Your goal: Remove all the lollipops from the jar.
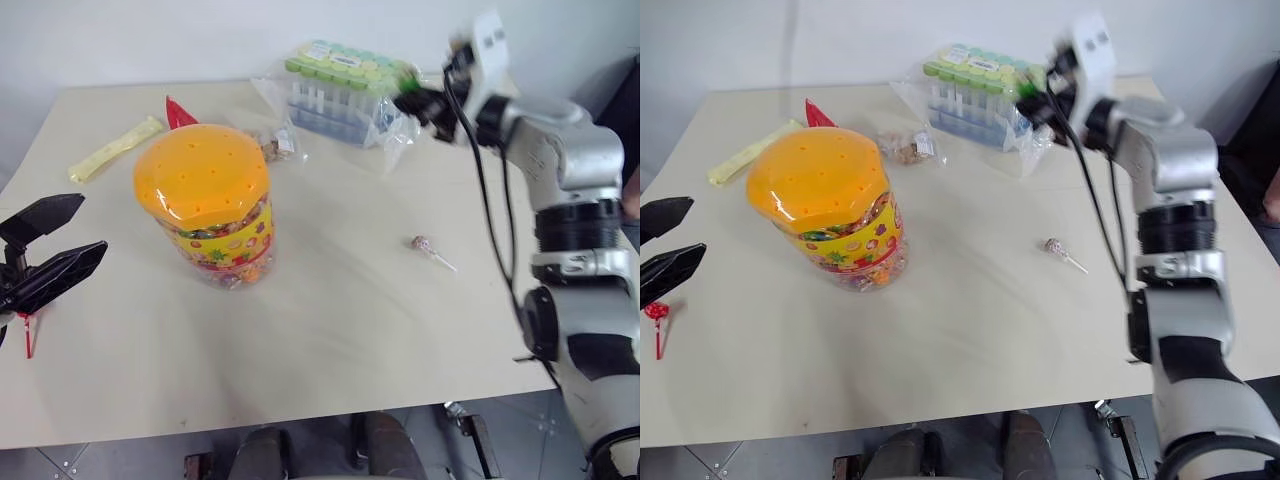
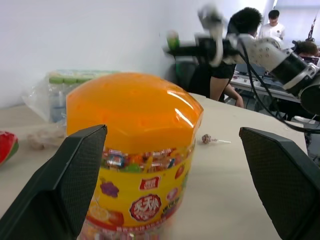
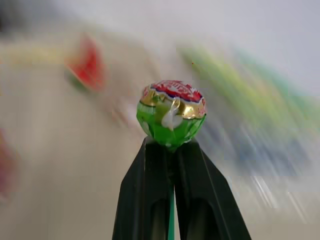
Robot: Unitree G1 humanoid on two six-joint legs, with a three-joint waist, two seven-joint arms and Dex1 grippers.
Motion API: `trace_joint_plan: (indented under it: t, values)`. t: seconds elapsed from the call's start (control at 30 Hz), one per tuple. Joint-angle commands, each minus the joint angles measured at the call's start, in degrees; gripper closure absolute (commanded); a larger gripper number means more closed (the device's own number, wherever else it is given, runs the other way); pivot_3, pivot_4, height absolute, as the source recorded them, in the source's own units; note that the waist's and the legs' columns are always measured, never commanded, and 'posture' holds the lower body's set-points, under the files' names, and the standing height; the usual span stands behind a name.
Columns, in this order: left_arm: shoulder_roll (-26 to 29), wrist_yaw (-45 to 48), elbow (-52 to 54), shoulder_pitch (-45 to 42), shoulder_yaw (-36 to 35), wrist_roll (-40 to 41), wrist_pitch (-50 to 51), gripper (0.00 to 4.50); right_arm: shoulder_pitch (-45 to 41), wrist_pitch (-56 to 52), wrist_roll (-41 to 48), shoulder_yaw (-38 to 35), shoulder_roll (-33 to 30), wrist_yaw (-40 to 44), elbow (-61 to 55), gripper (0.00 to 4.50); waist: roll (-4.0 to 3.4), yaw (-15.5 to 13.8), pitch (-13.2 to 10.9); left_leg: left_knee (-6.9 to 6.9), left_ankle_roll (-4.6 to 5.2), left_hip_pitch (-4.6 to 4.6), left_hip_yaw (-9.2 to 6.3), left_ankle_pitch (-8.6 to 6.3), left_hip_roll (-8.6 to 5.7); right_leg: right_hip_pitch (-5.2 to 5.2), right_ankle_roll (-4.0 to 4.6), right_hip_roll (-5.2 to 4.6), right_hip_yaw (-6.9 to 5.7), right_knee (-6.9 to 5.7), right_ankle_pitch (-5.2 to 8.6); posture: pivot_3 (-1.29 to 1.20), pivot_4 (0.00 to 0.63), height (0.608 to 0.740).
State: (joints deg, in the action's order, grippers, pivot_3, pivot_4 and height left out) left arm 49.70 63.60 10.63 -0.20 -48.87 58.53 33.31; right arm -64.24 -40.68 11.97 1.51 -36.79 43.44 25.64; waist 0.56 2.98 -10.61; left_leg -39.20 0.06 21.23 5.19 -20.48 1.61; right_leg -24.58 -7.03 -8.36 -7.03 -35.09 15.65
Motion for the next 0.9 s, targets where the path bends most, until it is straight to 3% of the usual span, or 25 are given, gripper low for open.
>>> trace_joint_plan:
  t: [0.03,0.2,0.43,0.6,0.8,0.9]
  values:
    - [1.9,0.1,0.5,1.5,-2.6,1.0,1.1,0.0,7.0,-3.4,-4.2,0.3,-8.1,-0.2,-2.2,4.46,-0.07,0.0,0.0,0.01,0.0,0.0,0.03,0.0,0.0,-0.02,0.0,0.0,0.01,0.0,0.0,0.0,0.15,0.74]
    - [3.9,-2.1,-2.7,2.4,-2.3,-0.8,3.7,0.0,21.5,-4.0,-3.6,-2.5,-16.1,2.8,-0.9,4.46,-0.12,-0.2,-0.1,0.03,0.01,-0.03,0.1,-0.01,0.0,-0.02,0.0,0.01,0.04,0.04,0.0,0.0,0.15,0.74]
    - [4.3,-6.1,-2.9,2.7,-1.4,-3.0,4.9,0.0,29.2,-4.0,-1.6,-7.3,-16.6,2.7,-1.5,4.46,-0.2,0.0,-0.1,0.01,0.0,-0.28,0.35,0.0,0.07,-0.01,0.1,0.03,0.28,-0.13,-0.09,0.0,0.15,0.74]
    - [3.9,-6.3,-1.9,3.6,-1.6,-4.9,3.5,0.0,32.8,-3.7,0.6,-10.6,-16.6,3.3,-5.6,3.02,-0.18,-0.7,-0.1,0.0,0.0,-0.24,0.33,0.0,0.06,-0.01,0.1,0.03,0.28,-0.06,-0.1,0.0,0.15,0.74]
    - [3.6,-5.9,-1.4,4.2,-2.0,-4.5,4.2,0.0,37.6,-3.6,4.0,-14.3,-18.2,6.4,-13.0,0.99,-0.19,-1.4,-0.1,-0.01,0.0,-0.23,0.33,0.0,0.05,-0.02,0.1,0.03,0.28,-0.07,-0.11,0.0,0.15,0.74]
    - [3.5,-5.4,-1.1,4.8,-2.2,-5.4,3.1,0.0,42.6,-0.1,6.3,-16.1,-20.9,12.2,-19.6,0.03,-0.19,-1.6,-0.1,-0.01,0.0,-0.19,0.3,0.0,0.05,-0.02,0.1,0.03,0.25,-0.05,-0.11,0.0,0.15,0.74]
